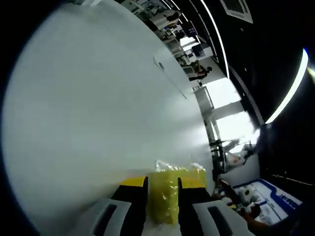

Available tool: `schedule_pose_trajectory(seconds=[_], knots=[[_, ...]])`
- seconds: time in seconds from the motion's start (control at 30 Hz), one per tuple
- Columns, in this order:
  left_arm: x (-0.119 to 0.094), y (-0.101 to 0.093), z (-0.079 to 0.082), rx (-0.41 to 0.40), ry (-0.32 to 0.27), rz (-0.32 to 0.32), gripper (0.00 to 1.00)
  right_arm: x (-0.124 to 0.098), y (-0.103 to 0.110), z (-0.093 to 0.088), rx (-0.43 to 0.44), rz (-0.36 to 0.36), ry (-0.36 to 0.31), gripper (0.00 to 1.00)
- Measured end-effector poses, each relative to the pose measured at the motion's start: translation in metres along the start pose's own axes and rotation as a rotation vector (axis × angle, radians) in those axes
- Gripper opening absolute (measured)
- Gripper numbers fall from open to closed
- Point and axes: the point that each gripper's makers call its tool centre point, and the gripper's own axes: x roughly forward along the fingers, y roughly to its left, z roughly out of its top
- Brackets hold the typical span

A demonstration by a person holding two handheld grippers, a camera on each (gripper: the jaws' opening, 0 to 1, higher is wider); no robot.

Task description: Compare the silicone blocks by pressing each to a similar depth, holding the contact briefly, and releasing to observe deformation and rebound differences across the visible hardness samples.

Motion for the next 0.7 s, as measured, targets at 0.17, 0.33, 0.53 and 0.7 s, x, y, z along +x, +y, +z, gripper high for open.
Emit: schedule_pose_trajectory(seconds=[0.17, 0.33, 0.53, 0.7], knots=[[0.000, 0.001, -0.003, -0.033, -0.001, 0.013, 0.13, 0.001, 0.000, -0.001, 0.002, 0.002, 0.003, 0.96], [0.002, -0.003, -0.002, -0.035, -0.008, 0.003, 0.13, 0.000, -0.002, -0.003, 0.004, 0.000, 0.008, 0.96], [0.006, -0.019, -0.008, -0.007, 0.006, -0.036, 0.05, -0.001, -0.001, -0.005, 0.005, 0.000, 0.014, 0.96], [0.007, -0.023, -0.017, -0.016, 0.029, -0.042, 0.03, -0.001, -0.002, -0.006, 0.005, 0.000, 0.019, 0.96]])
